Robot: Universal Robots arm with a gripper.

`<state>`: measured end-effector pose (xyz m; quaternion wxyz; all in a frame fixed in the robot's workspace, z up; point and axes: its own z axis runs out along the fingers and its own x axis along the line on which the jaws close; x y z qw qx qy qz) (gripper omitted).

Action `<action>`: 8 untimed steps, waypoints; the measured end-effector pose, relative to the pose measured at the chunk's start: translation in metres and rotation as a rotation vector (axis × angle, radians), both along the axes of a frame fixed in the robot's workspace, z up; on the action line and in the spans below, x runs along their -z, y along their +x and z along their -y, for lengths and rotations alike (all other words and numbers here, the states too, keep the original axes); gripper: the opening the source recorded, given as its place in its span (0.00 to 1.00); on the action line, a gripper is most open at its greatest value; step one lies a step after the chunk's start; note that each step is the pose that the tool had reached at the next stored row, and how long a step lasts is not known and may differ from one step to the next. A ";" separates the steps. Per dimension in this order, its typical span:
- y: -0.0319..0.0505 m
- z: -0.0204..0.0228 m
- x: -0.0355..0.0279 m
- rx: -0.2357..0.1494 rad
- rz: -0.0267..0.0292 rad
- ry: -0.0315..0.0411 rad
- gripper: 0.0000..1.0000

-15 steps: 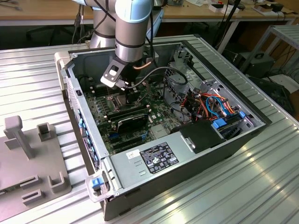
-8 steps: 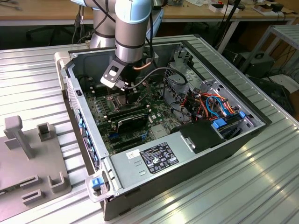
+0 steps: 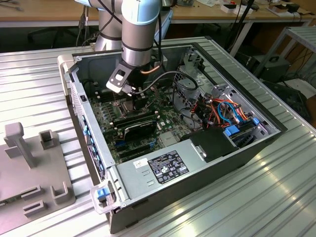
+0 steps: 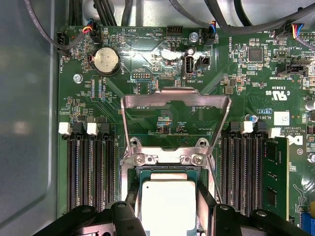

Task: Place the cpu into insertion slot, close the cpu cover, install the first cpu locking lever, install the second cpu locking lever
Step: 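Place the cpu into insertion slot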

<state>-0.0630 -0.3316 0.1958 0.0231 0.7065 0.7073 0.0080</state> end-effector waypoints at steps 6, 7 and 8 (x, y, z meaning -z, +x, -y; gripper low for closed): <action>0.0000 0.0000 0.0001 0.000 0.0000 0.0000 0.55; 0.0000 0.0000 0.0001 0.000 0.0002 -0.0002 0.55; 0.0001 -0.0001 0.0004 0.000 0.0006 0.0009 0.56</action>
